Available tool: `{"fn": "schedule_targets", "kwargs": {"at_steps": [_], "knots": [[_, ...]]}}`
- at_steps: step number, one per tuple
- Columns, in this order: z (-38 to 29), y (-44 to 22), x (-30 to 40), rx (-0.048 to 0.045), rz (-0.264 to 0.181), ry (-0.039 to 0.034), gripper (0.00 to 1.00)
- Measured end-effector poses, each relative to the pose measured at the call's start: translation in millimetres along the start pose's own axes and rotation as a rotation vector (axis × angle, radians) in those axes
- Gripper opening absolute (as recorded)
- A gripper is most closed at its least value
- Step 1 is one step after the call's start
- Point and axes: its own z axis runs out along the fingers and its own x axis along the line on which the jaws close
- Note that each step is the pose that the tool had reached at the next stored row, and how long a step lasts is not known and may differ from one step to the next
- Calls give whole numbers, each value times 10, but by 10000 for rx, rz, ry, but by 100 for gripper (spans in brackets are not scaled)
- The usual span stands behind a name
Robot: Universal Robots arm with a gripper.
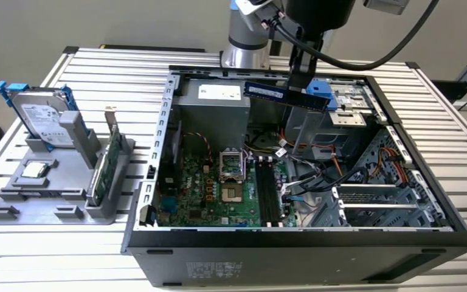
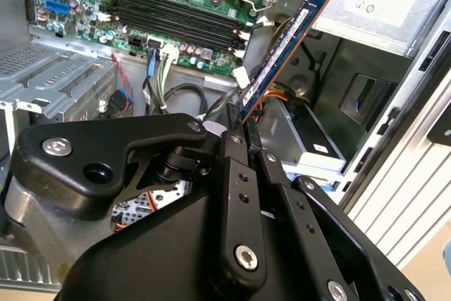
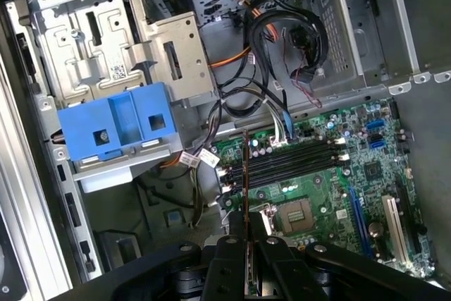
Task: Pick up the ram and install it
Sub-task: 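Insert the ram into the slot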
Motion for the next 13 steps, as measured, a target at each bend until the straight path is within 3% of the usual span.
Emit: {"fn": "schedule_targets", "kwargs": {"at_steps": [13], "knots": [[1, 0, 0, -1, 158, -2, 0]]}}
